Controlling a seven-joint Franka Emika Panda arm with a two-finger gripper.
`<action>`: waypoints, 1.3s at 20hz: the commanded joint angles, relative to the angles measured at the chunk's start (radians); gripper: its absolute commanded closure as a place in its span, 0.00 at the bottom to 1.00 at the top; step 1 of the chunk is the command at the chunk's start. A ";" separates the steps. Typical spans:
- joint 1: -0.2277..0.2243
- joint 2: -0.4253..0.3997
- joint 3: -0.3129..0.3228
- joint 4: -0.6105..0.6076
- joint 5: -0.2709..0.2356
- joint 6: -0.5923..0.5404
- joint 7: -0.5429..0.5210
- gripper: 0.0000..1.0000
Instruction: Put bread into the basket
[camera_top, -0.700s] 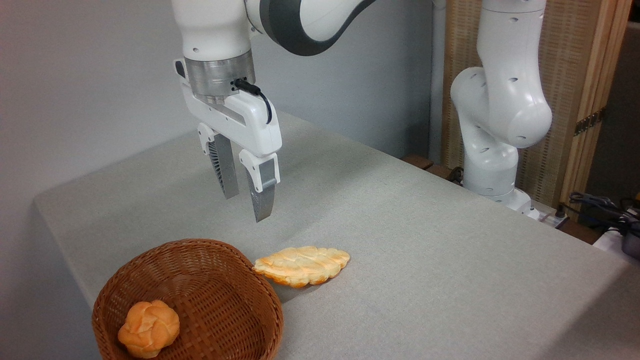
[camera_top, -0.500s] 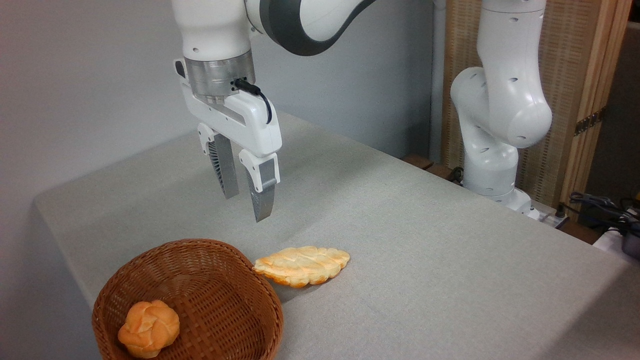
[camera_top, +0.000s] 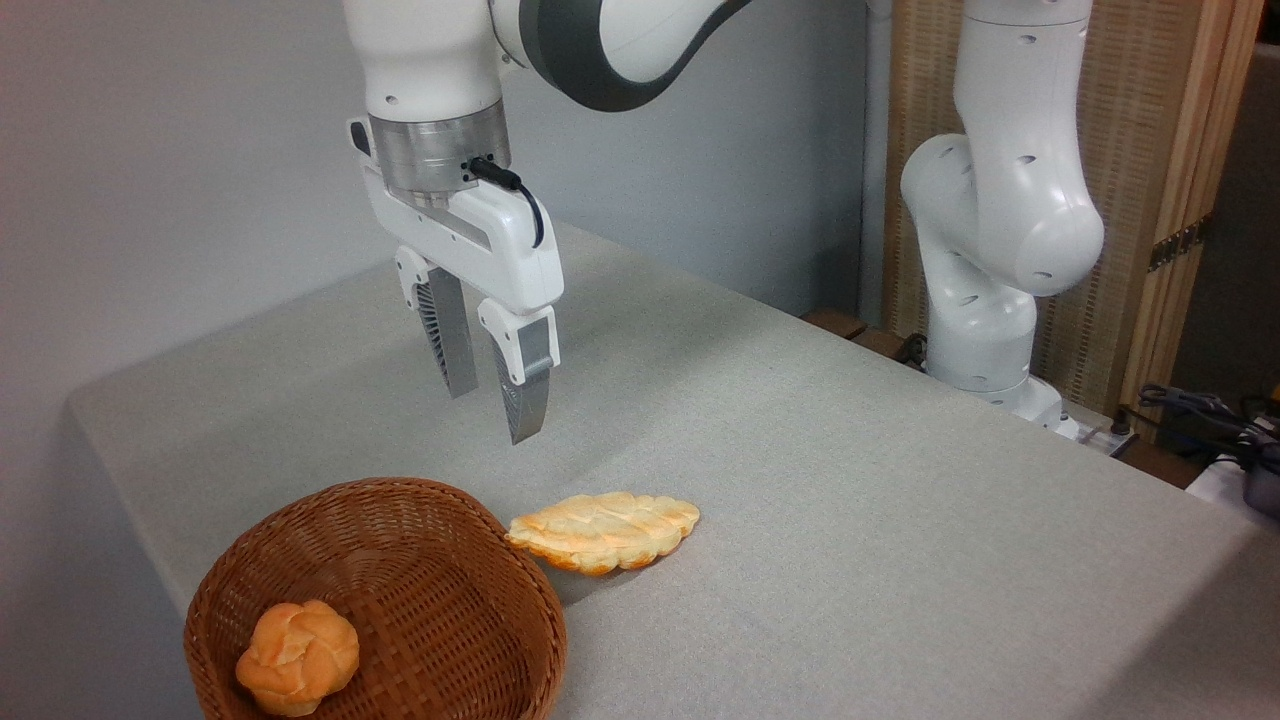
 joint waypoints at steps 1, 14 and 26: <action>-0.005 -0.003 0.005 0.015 0.004 -0.027 -0.018 0.00; -0.006 -0.003 0.005 0.007 0.015 -0.018 -0.007 0.00; -0.003 -0.132 0.091 -0.262 0.101 0.164 0.252 0.00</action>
